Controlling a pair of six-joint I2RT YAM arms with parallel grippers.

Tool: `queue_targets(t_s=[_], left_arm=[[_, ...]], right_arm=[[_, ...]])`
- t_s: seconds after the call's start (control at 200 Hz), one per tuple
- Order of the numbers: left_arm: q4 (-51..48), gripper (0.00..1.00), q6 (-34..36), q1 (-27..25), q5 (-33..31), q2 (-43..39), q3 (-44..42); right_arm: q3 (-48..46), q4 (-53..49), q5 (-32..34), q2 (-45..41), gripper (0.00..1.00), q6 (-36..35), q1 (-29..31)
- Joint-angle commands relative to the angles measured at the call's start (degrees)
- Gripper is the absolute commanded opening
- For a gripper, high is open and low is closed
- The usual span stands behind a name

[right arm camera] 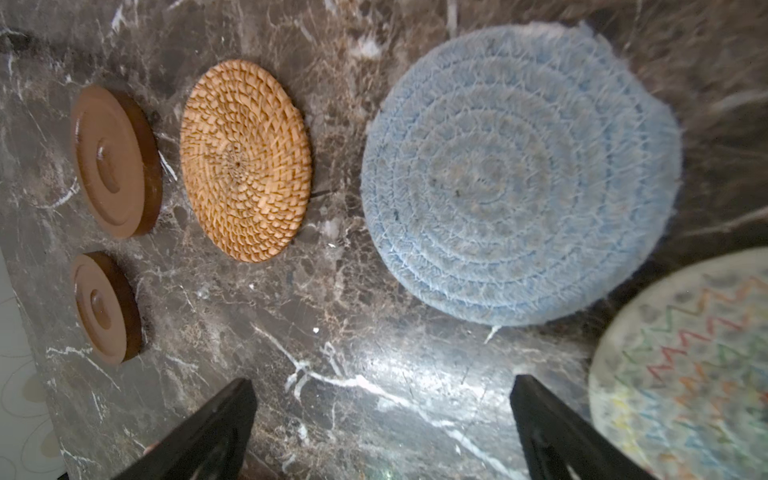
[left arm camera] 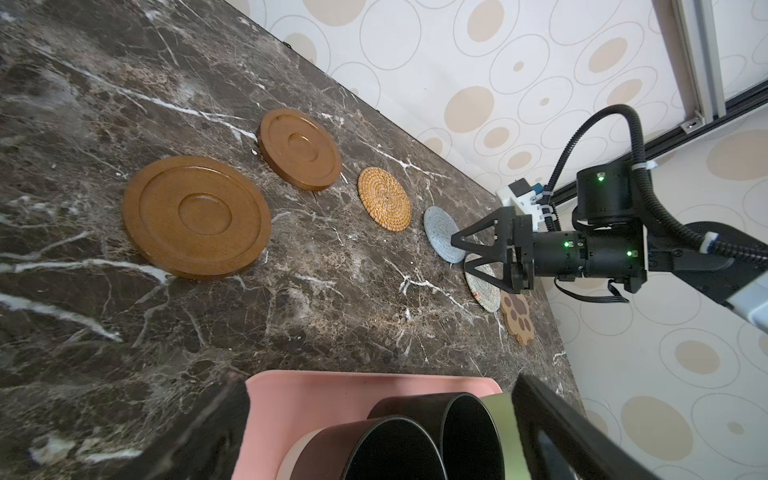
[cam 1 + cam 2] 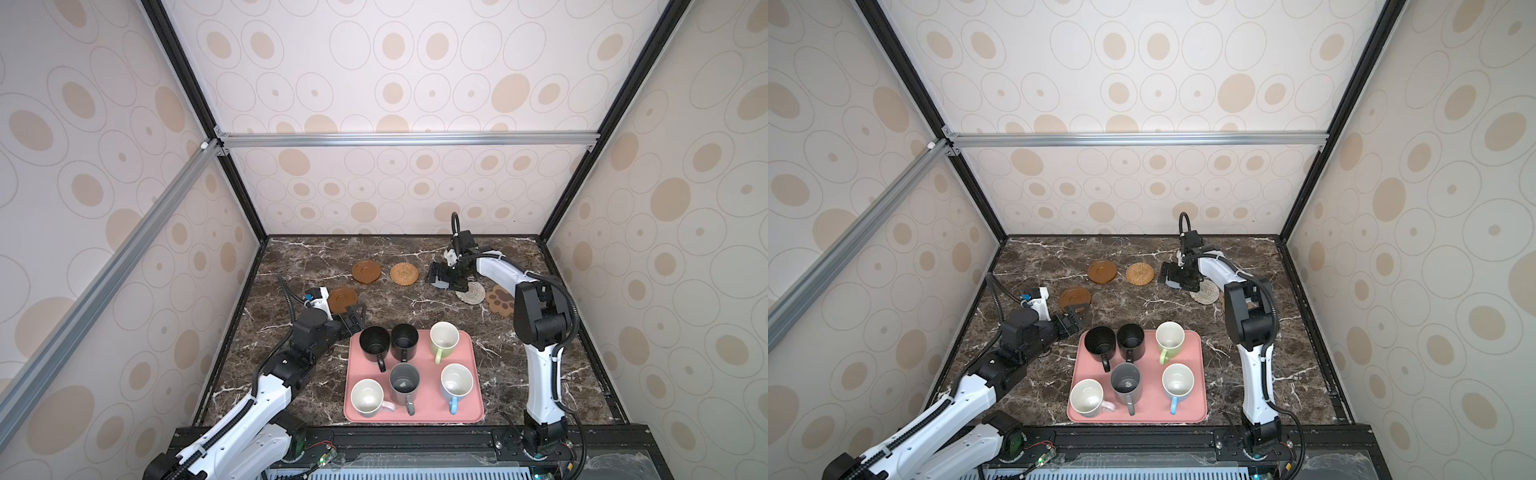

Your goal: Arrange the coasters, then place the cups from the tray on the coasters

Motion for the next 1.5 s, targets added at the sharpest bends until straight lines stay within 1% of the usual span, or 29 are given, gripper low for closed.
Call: queue_targets(t_s=[0.0,0.46,1.176,1.366,1.496], left_arm=[[-0.3,1.00,-1.2,0.3,-0.7,-0.8,0.0],[-1.0,1.00,-1.4,0.3,-1.1,-1.6,0.1],[-1.3,1.00,-1.5,0.3,-0.9,-1.4,0.7],[-3.6,1.00,0.2,0.3,-2.3,-1.3,2.1],[-6.4,1.00,2.4,1.0,-2.7,1.3,4.7]], right_arm=[[-0.2,0.8,-1.0,1.3,1.00,1.3,-1.7],[0.8,2.1,-2.7,4.5,1.00,3.2,-2.3],[2.1,3.9,-3.9,5.6,1.00,5.7,-2.4],[2.5,3.3,-4.4,4.9,1.00,5.4,-2.5],[1.7,2.6,-4.8,2.1,1.00,4.2,-2.5]])
